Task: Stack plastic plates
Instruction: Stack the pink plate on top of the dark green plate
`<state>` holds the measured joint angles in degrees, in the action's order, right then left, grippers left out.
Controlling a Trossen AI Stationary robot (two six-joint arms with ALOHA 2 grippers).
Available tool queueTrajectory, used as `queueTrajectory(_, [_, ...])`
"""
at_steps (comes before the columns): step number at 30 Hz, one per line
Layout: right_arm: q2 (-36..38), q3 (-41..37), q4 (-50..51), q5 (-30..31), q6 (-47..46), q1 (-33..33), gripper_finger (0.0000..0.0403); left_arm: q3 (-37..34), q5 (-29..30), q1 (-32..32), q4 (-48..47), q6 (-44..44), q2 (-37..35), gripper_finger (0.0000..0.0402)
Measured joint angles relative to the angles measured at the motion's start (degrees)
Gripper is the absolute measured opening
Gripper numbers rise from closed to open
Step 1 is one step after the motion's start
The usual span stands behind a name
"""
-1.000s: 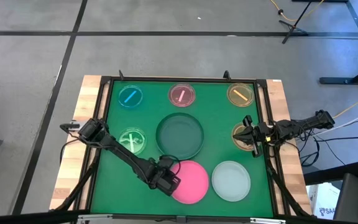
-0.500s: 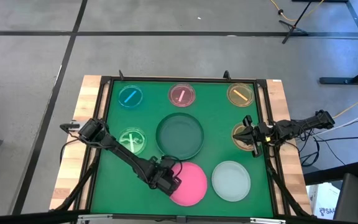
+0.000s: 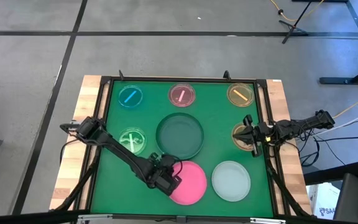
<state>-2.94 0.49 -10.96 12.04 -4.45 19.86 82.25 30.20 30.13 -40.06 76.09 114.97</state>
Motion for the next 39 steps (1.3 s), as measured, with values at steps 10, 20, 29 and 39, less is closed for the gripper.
queueTrajectory(10, [0.01,0.0,1.03,2.44,-1.58,0.0,0.0,0.38,7.12,-0.13,-0.4,-7.46,-10.24,0.0004])
queueTrajectory(20, [0.04,0.0,-9.95,4.69,-1.31,0.0,0.0,0.45,16.25,-3.49,-0.45,-15.45,-18.49,0.0003])
queueTrajectory(29, [0.02,0.0,-9.32,9.52,-1.31,0.0,0.0072,0.47,12.28,-11.78,-0.25,-22.52,-19.01,0.0003])
queueTrajectory(39, [0.04,0.0,-8.02,6.37,-0.92,0.0,0.0171,-0.34,6.78,-20.02,-0.68,-28.1,-19.05,0.0003])
